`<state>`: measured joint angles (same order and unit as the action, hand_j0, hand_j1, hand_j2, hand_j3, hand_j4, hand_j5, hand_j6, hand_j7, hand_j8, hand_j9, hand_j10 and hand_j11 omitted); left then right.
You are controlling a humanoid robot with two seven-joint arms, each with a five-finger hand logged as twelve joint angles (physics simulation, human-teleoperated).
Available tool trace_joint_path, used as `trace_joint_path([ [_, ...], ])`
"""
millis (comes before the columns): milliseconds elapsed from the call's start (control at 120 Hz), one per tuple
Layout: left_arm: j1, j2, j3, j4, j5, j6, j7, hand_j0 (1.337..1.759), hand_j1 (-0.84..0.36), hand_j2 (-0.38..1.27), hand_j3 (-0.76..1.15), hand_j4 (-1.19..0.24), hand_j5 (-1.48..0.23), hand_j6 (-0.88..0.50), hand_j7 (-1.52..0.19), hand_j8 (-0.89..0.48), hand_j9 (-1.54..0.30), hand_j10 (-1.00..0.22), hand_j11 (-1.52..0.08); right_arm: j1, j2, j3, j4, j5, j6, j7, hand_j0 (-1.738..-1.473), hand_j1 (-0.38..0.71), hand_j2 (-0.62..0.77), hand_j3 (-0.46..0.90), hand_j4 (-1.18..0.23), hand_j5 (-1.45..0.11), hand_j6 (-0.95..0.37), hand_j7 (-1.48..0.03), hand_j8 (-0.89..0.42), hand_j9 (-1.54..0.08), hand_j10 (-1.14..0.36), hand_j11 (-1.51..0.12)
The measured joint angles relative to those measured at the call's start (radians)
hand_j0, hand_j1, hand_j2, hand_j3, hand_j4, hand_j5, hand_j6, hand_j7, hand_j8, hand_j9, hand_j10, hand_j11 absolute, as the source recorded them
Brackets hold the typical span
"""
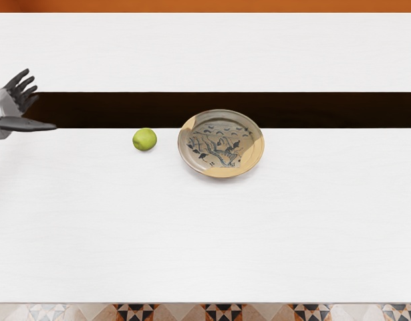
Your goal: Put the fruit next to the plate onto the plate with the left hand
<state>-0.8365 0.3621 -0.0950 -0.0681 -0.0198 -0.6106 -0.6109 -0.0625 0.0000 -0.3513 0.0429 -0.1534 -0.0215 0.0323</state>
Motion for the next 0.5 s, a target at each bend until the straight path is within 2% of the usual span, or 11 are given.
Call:
trace_joint_path([
  [217, 0.0, 0.001, 0.006, -0.003, -0.002, 0.0, 0.0, 1.658, 0.33, 0.01, 0.0, -0.02, -0.02, -0.02, -0.02, -0.02, -0.02, -0.02, -0.02, 0.001, 0.0, 0.0, 0.0, 0.0, 0.0, 0.0, -1.658, -0.35, 0.0, 0.0, 0.0, 0.0, 0.0, 0.0, 0.0, 0.0, 0.0, 0.0],
  [250, -0.027, 0.003, 0.008, -0.004, 0.001, 0.0, 0.0, 1.658, 0.33, 0.01, 0.0, -0.02, -0.02, -0.02, -0.02, -0.02, -0.02, -0.02, -0.02, 0.002, 0.0, 0.0, 0.0, 0.0, 0.0, 0.0, -1.658, -0.35, 0.0, 0.0, 0.0, 0.0, 0.0, 0.0, 0.0, 0.0, 0.0, 0.0],
  [350, -0.169, 0.01, 0.057, -0.005, 0.015, 0.0, 0.0, 1.658, 0.33, 0.01, 0.0, -0.02, -0.02, -0.02, -0.02, -0.02, -0.02, -0.02, -0.02, 0.002, 0.0, 0.0, 0.0, 0.0, 0.0, 0.0, -1.658, -0.35, 0.0, 0.0, 0.0, 0.0, 0.0, 0.0, 0.0, 0.0, 0.0, 0.0],
  [500, -0.234, 0.0, 0.263, -0.006, 0.028, 0.0, 0.0, 1.658, 0.33, 0.0, 0.0, -0.02, -0.02, -0.02, -0.02, -0.02, -0.02, -0.02, -0.02, 0.003, 0.0, 0.0, 0.0, 0.0, 0.0, 0.0, -1.658, -0.35, 0.0, 0.0, 0.0, 0.0, 0.0, 0.0, 0.0, 0.0, 0.0, 0.0],
])
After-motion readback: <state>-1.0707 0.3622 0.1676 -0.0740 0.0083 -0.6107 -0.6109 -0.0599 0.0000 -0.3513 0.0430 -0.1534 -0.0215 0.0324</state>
